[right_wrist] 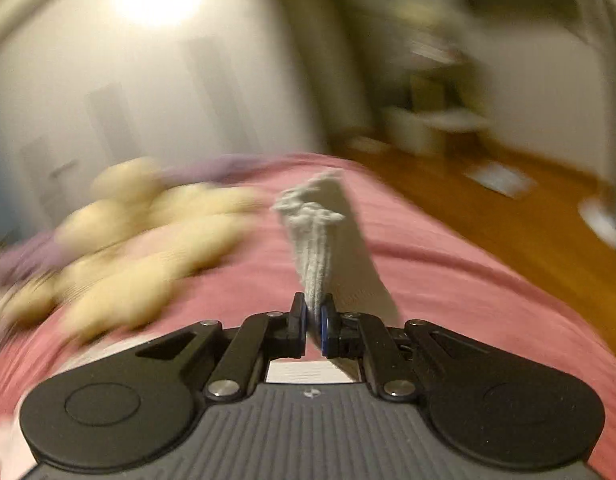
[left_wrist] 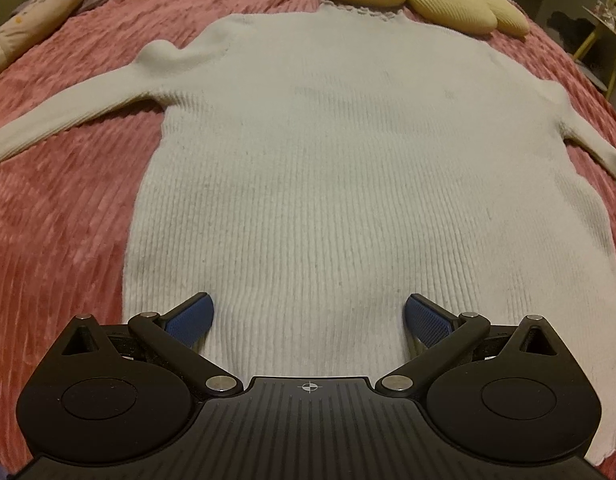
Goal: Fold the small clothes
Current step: 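Grasp the white sweater's sleeve cuff with the right gripper, then grasp the sweater's side edge with the left gripper while the right gripper lifts the sleeve, then fold the sleeve across the body with the right gripper while the left holds the edge, then release, then grasp the other sleeve cuff with the left gripper and lift it, then lay the sleeve across the body and open the left gripper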
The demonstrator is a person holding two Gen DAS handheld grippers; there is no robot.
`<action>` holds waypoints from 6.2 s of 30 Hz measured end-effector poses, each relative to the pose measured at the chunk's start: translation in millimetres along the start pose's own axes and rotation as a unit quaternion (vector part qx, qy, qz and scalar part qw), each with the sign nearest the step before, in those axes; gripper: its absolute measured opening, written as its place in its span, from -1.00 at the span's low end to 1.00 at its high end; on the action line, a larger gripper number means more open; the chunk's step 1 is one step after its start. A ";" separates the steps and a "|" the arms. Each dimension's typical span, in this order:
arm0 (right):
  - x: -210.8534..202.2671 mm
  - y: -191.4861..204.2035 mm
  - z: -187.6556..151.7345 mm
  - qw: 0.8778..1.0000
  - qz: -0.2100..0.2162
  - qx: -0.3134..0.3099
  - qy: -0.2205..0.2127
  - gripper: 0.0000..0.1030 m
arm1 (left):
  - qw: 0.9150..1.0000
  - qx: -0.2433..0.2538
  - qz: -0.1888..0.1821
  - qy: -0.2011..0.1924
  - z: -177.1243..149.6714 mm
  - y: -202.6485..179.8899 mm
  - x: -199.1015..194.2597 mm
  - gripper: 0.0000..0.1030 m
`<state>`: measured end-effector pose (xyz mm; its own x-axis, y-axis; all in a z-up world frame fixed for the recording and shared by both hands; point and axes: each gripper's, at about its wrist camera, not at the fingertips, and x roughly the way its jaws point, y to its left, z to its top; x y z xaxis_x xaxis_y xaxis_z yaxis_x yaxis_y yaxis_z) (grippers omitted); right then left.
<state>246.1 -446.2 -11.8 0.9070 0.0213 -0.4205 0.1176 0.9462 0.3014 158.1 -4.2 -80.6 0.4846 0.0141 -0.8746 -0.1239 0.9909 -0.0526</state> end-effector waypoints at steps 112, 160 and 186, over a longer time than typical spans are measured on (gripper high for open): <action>116.4 138.7 -126.0 0.989 -0.004 -0.103 0.109 -0.77 | 0.984 -0.111 0.004 -0.142 154.5 106.1 75.3 -0.57; 39.6 163.3 -156.5 0.983 -0.005 -0.143 0.115 0.22 | 0.795 -0.571 0.044 -0.202 29.2 408.3 30.7 -0.69; 45.0 161.5 -159.7 0.981 0.019 -0.142 0.128 0.43 | 0.971 -0.028 -0.093 -0.220 91.7 43.7 19.7 -0.17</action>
<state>241.3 -240.9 -118.7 0.7725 0.1039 -0.6265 -0.0646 0.9943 0.0853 241.5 51.6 -55.9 0.8246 -0.0956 -0.5575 -0.0406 0.9731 -0.2268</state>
